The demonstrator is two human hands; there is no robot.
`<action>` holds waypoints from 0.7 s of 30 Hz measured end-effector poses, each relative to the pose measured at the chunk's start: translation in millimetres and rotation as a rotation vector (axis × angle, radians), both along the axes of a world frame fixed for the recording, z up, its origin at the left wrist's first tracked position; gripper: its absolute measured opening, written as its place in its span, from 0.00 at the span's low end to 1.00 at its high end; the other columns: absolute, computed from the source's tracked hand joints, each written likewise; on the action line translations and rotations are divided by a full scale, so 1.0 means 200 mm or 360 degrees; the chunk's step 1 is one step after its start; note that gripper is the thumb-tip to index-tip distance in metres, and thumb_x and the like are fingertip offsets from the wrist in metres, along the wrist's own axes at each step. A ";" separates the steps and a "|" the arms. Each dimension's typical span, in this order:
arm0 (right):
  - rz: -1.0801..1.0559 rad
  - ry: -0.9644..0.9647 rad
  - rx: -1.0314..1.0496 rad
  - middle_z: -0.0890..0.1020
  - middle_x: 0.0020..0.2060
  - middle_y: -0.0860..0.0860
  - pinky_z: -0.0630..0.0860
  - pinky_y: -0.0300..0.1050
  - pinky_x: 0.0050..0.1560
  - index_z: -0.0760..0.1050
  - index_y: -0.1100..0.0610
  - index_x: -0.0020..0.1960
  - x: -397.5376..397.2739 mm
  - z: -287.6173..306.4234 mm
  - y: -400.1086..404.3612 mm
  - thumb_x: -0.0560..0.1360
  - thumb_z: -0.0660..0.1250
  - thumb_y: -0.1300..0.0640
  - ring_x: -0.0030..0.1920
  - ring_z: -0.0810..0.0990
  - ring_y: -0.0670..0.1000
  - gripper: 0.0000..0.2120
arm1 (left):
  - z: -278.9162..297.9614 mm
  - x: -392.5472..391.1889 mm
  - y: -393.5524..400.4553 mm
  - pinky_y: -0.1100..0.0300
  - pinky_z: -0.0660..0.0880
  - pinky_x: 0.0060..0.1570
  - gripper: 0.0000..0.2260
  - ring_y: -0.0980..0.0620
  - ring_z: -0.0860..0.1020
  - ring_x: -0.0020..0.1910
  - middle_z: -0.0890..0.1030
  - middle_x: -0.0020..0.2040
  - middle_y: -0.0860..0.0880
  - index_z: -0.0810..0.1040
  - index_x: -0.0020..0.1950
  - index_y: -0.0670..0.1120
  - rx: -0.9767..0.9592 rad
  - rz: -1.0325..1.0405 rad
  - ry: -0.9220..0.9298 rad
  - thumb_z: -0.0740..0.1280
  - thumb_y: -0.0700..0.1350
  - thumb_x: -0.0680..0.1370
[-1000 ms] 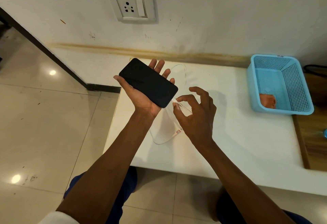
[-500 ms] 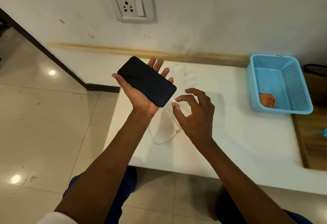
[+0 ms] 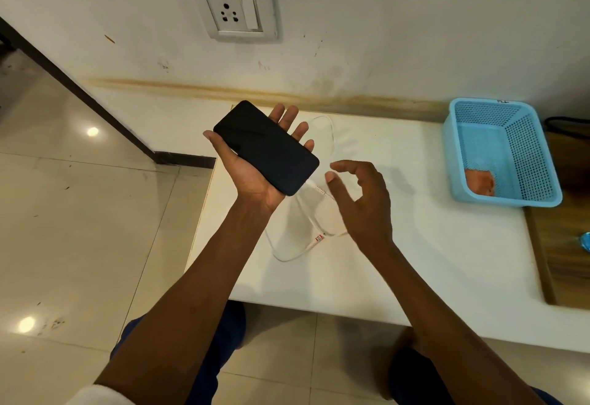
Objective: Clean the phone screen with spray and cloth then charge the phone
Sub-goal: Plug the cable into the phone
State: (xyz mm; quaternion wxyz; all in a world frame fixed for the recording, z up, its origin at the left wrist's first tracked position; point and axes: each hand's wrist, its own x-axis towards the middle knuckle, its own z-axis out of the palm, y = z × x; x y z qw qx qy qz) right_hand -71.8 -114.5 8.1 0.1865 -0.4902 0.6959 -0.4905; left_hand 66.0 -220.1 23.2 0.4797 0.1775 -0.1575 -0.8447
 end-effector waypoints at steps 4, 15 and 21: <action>0.0041 -0.0188 0.0082 0.79 0.52 0.32 0.79 0.51 0.57 0.74 0.35 0.55 -0.08 0.02 -0.02 0.76 0.65 0.42 0.56 0.79 0.42 0.08 | 0.01 -0.02 0.01 0.42 0.67 0.69 0.49 0.40 0.71 0.70 0.71 0.73 0.44 0.63 0.77 0.45 0.0002 -0.0035 -0.0076 0.44 0.79 0.70; 0.0258 0.0508 0.0351 0.74 0.68 0.43 0.71 0.47 0.61 0.58 0.42 0.75 -0.06 -0.01 0.00 0.66 0.60 0.22 0.65 0.75 0.48 0.43 | -0.02 -0.10 0.03 0.40 0.65 0.71 0.43 0.39 0.74 0.68 0.74 0.71 0.46 0.65 0.76 0.50 0.0033 0.0038 -0.0278 0.42 0.76 0.73; 0.0266 0.0374 0.0426 0.70 0.72 0.45 0.74 0.54 0.66 0.55 0.43 0.76 -0.06 -0.02 0.02 0.66 0.62 0.24 0.69 0.72 0.49 0.45 | -0.02 -0.16 0.07 0.41 0.65 0.71 0.41 0.39 0.74 0.68 0.74 0.71 0.47 0.65 0.76 0.49 0.0096 -0.0012 -0.0345 0.45 0.75 0.73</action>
